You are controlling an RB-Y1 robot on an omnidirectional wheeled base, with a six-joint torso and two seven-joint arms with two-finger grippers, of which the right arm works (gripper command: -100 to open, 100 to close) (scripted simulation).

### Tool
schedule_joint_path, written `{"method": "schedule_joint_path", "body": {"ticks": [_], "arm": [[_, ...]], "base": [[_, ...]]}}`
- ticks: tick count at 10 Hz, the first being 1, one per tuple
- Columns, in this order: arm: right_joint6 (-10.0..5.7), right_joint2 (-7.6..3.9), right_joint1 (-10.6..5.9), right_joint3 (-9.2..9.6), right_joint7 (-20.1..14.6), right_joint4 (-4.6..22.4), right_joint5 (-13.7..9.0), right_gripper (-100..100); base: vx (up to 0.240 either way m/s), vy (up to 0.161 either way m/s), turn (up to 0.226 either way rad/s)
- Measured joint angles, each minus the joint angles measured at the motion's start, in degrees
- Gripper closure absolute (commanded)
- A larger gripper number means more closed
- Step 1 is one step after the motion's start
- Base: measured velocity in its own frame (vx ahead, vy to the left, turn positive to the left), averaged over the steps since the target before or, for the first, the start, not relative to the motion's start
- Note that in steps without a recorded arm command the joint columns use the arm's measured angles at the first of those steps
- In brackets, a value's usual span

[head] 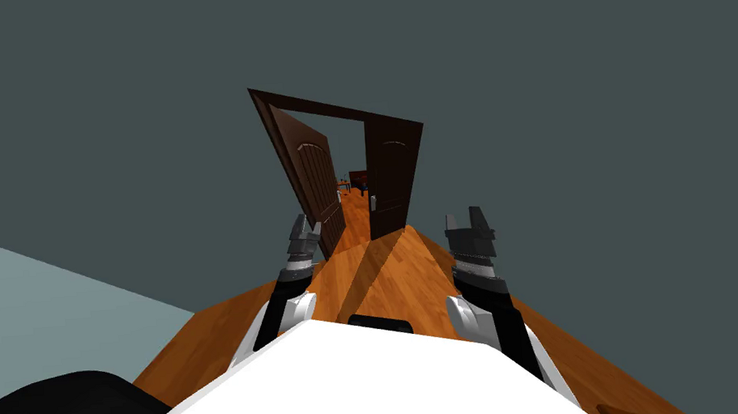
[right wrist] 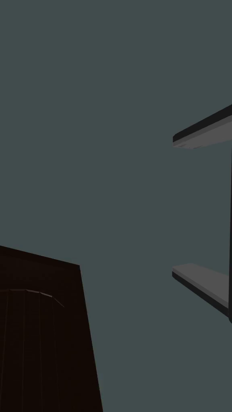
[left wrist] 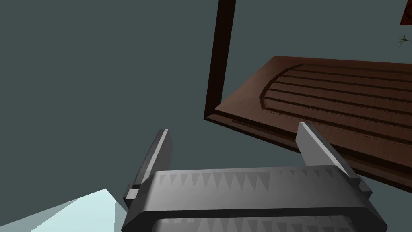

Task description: Push the door open

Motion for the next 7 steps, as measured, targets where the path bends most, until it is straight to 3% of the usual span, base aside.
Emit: {"method": "schedule_joint_path", "body": {"ticks": [3, 7], "arm": [[-0.04, -1.63, -1.47, 2.1, -0.6, 3.04, -0.21, -100], [0.33, -3.19, -4.89, 4.84, -1.29, 8.14, -0.4, -100]], "base": [[0.217, -0.025, -0.058], [0.181, 0.009, -0.072]]}}
